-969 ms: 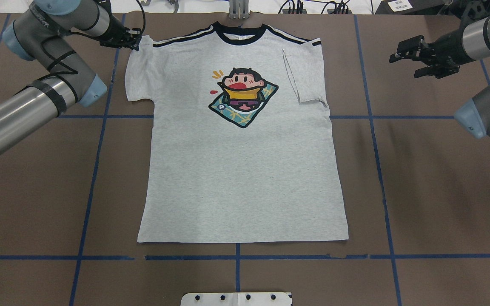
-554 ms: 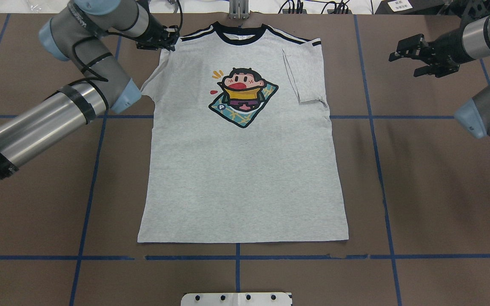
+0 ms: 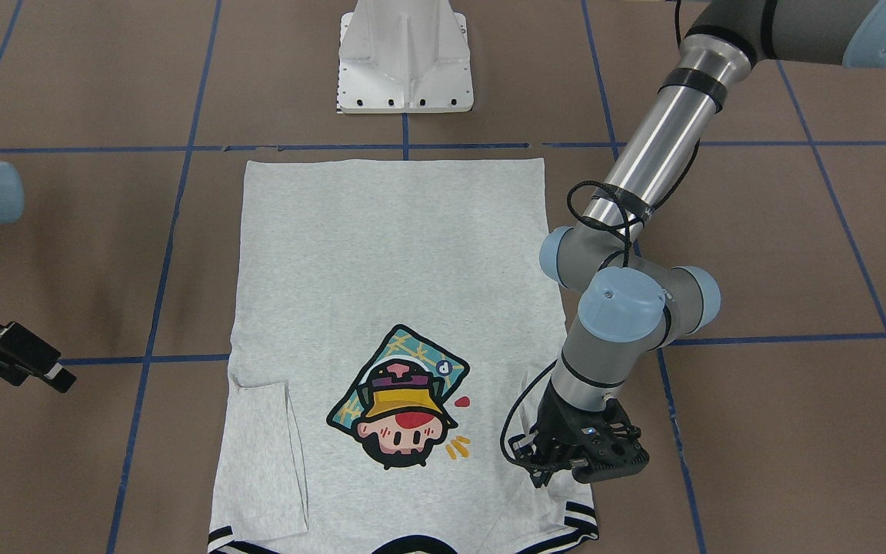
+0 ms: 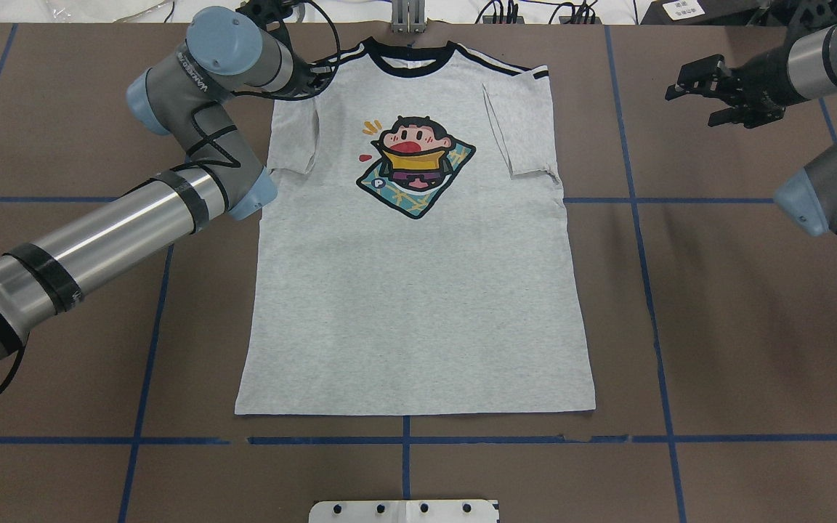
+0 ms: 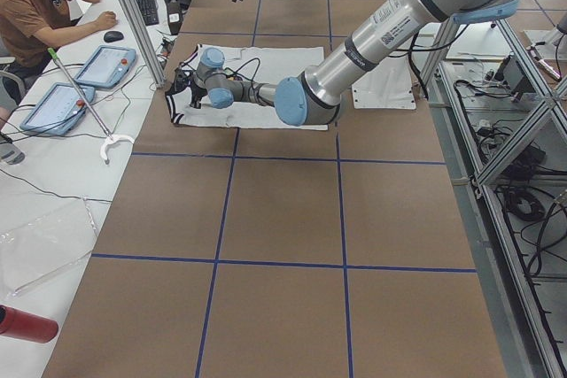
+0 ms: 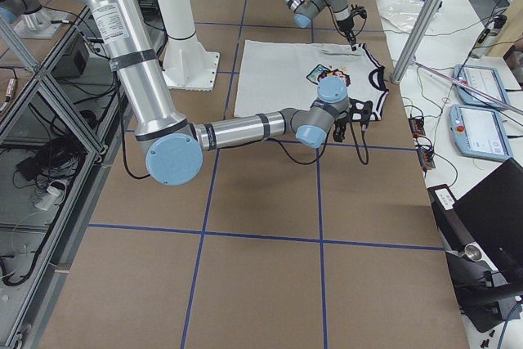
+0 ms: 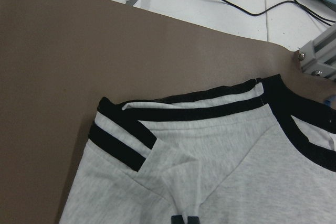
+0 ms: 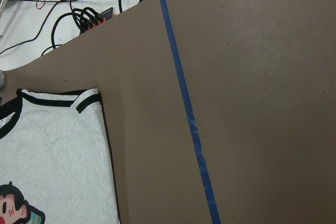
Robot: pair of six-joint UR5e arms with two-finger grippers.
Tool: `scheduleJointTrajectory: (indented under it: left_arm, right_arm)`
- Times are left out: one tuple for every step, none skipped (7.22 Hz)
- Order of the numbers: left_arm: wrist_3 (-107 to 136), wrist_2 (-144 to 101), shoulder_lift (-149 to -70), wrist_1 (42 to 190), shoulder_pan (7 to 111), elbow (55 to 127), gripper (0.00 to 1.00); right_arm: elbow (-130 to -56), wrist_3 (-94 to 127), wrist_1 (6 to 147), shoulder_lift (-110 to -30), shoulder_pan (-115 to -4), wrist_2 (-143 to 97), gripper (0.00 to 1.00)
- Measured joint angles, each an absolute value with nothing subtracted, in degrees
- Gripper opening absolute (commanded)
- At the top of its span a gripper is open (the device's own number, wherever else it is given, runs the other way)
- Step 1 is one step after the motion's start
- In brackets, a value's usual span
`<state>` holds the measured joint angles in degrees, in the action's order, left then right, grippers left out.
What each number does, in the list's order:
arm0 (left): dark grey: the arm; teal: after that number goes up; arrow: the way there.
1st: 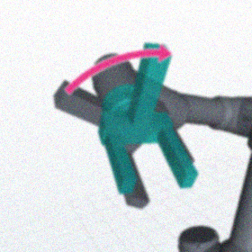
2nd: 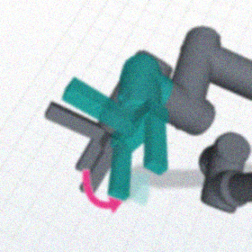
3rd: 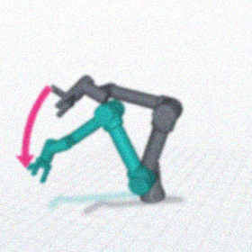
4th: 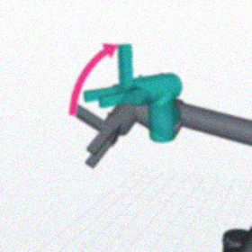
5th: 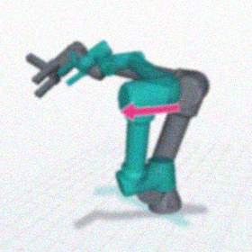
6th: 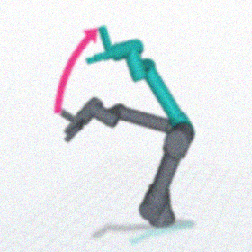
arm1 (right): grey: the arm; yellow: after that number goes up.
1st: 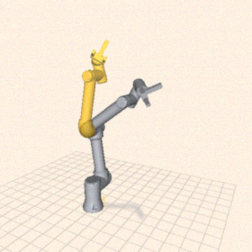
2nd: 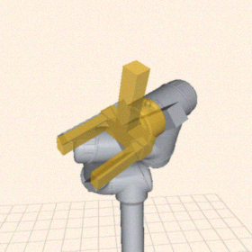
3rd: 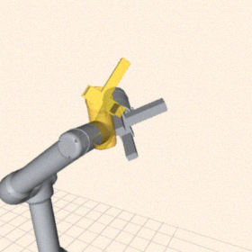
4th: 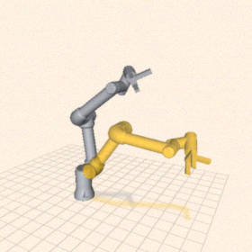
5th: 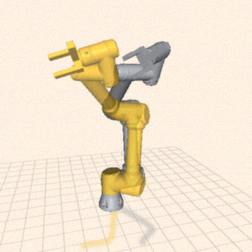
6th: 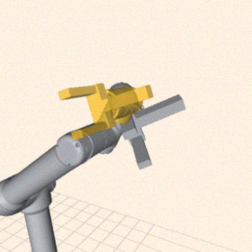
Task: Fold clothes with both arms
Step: 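Grasp the sleeve nearest the left gripper and fold it onto the body, then release the sleeve with the left gripper while the right gripper moves to the hem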
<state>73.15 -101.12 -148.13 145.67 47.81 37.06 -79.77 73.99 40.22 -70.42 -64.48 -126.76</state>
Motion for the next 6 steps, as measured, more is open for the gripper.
scheduleJointTrajectory:
  left_arm:
    - [73.4, -100.2, -148.9, 146.4, 47.8, 36.1, 0.56]
    - [73.9, -99.9, -149.6, 146.8, 47.8, 35.8, 0.74]
    - [74.2, -99.8, -149.9, 146.9, 47.7, 36.0, 0.83]
    - [74.5, -99.8, -149.3, 147.0, 47.5, 37.4, 0.82]
    - [74.6, -99.9, -147.2, 146.9, 47.3, 41.6, 0.83]
    - [74.7, -100.3, -143.6, 146.4, 47.2, 48.4, 0.83]
  right_arm:
    - [-79.8, 74.0, 40.2, -70.5, -64.5, -126.5, 1.00]
    - [-79.7, 74.0, 40.2, -70.6, -64.4, -126.4, 1.00]
    - [-79.7, 74.0, 40.2, -70.7, -64.2, -126.1, 1.00]
    - [-79.9, 74.1, 40.3, -70.7, -63.3, -124.6, 1.00]
    - [-80.3, 74.9, 40.4, -70.7, -61.9, -122.6, 1.00]
    - [-81.1, 77.5, 40.7, -70.7, -60.7, -121.4, 0.99]
